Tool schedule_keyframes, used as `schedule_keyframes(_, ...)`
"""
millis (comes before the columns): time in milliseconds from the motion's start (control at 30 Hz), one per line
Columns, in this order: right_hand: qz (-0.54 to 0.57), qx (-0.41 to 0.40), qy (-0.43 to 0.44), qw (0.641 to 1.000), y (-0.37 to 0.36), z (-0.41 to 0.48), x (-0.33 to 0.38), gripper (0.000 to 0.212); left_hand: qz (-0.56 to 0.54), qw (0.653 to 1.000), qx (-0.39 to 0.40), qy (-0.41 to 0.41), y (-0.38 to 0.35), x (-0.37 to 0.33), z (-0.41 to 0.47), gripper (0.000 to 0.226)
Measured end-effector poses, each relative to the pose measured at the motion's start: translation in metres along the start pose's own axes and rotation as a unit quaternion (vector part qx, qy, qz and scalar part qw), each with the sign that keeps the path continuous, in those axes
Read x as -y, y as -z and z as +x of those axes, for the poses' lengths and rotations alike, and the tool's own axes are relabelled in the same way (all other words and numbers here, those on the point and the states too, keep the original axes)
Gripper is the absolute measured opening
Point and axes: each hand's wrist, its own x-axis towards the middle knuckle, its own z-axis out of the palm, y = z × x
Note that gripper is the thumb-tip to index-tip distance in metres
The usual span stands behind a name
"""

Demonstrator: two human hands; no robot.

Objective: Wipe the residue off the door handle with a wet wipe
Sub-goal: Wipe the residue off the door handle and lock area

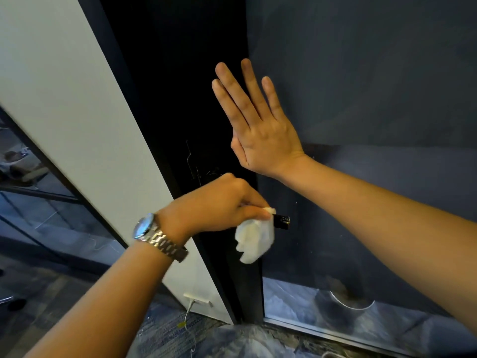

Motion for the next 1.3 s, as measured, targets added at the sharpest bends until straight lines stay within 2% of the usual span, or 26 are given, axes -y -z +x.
schedule_keyframes(167,0.001,0.002,-0.002,1.000,0.001,-0.001,0.001,0.063,-0.031,0.999,-0.001,-0.038,-0.019,-0.023,0.017,0.024)
schedule_keyframes(333,0.001,-0.003,0.001,1.000,0.000,0.000,0.001,0.063,0.006,0.998,0.037,0.048,0.002,0.001,0.004,0.028)
schedule_keyframes(400,-0.005,-0.005,0.001,1.000,-0.001,0.000,0.001,0.063,0.037,0.997,0.040,0.053,0.000,0.005,0.004,0.029)
schedule_keyframes(500,-0.004,-0.005,-0.002,1.000,0.000,-0.001,0.001,0.063,0.013,1.000,-0.013,-0.018,-0.022,-0.009,0.011,0.035)
schedule_keyframes(567,0.003,0.000,-0.001,1.000,0.000,-0.001,0.001,0.063,-0.024,0.998,-0.016,-0.051,-0.033,-0.019,0.014,0.037)
schedule_keyframes(700,0.008,-0.002,0.000,1.000,0.000,-0.001,0.000,0.062,0.012,0.999,0.048,0.004,-0.013,-0.004,0.007,0.032)
schedule_keyframes(833,0.000,-0.005,0.001,1.000,0.001,0.000,-0.001,0.061,-0.004,0.994,0.088,0.069,0.012,0.014,-0.004,0.029)
schedule_keyframes(1000,-0.007,-0.003,-0.001,1.000,0.001,-0.001,0.000,0.062,0.061,0.995,0.072,0.003,-0.013,-0.015,0.015,0.021)
schedule_keyframes(1067,-0.006,-0.002,-0.001,1.000,0.001,-0.002,0.000,0.062,0.059,0.995,0.084,0.007,-0.029,-0.024,0.020,0.026)
schedule_keyframes(1200,0.008,0.005,-0.006,1.000,0.000,-0.001,0.000,0.060,0.101,0.991,0.078,0.030,-0.037,-0.029,0.030,0.050)
schedule_keyframes(1300,0.015,0.003,-0.009,1.000,0.001,-0.001,0.001,0.060,0.078,0.994,0.073,0.022,-0.034,-0.028,0.028,0.050)
